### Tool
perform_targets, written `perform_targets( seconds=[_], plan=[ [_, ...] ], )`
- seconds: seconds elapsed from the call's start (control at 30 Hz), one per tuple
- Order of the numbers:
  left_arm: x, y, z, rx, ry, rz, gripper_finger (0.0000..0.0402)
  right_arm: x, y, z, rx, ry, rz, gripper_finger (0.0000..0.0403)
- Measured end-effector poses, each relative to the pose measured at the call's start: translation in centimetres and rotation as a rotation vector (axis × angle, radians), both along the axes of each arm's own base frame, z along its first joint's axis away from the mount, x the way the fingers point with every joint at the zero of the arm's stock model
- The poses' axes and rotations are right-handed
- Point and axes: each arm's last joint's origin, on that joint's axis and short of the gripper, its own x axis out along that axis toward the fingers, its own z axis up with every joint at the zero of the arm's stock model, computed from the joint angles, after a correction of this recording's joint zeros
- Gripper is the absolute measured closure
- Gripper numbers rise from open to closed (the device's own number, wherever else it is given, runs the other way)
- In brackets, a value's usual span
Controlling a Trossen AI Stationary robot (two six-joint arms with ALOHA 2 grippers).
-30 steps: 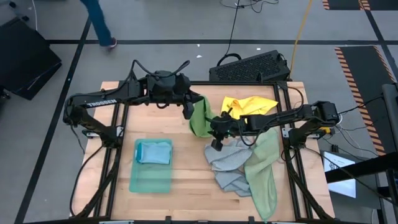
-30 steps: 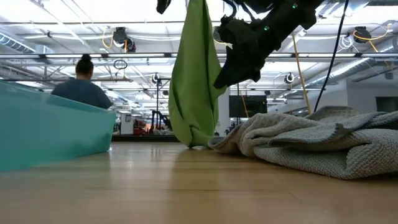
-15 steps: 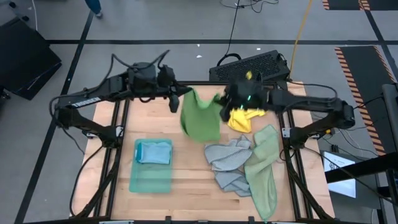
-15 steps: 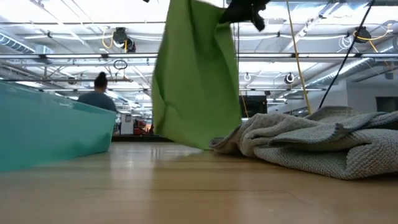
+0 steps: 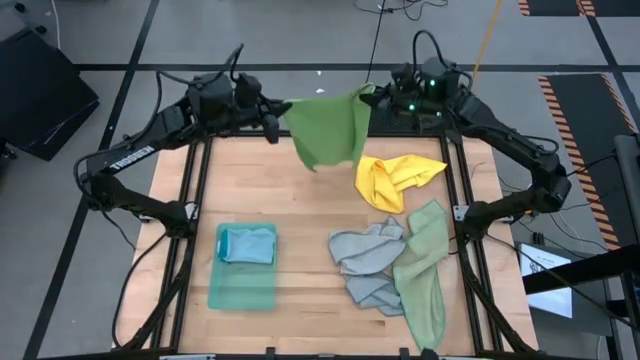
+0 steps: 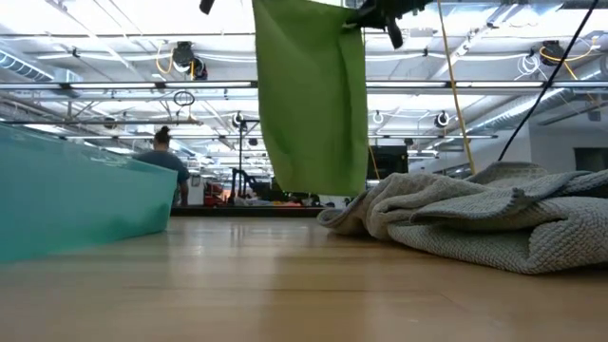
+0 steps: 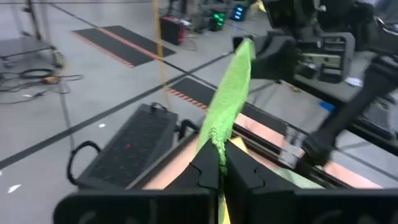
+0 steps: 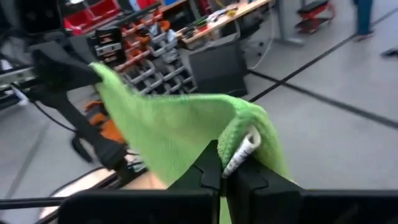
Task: Fold microfiber towels
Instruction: Fold the green microfiber cloth
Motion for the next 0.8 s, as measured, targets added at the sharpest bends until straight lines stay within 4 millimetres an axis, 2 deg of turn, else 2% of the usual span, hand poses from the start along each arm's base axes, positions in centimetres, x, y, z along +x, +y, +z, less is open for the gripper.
perform_targets(
  seconds=[0.1, 0.2, 0.33, 0.43, 0.63, 0.7, 0.8],
  plan=[
    [-0.3, 0.8, -0.1, -0.034, -0.014, 0.03, 0.0397, -0.3, -1.1, -0.4, 0.041, -0.018, 0.088, 0.0402],
    [-0.4, 0.6, -0.4, -0.089, 0.006, -0.031, 0.0393, -0.4, -1.3, -1.0, 0.113, -0.007, 0.235, 0.0402],
    [-0.3, -0.7, -2.5, -0.208, 0.191, -0.119, 0.0398, -0.3, -0.5, -3.0, 0.252, 0.036, 0.442, 0.0402],
    [0.0, -1.8, -4.2, -0.304, 0.34, -0.144, 0.0393, -0.1, 0.5, -5.4, 0.392, 0.08, 0.554, 0.0403],
    [1.4, -4.2, -6.5, -0.41, 0.5, -0.203, 0.0397, 0.7, 2.5, -9.8, 0.581, 0.165, 0.633, 0.0403],
    [2.3, -5.0, -7.3, -0.429, 0.505, -0.224, 0.0394, 0.9, 2.9, -10.7, 0.599, 0.175, 0.642, 0.0403],
    [2.9, -5.9, -8.5, -0.427, 0.536, -0.218, 0.0393, 1.3, 3.1, -11.0, 0.57, 0.162, 0.633, 0.0403]
  ],
)
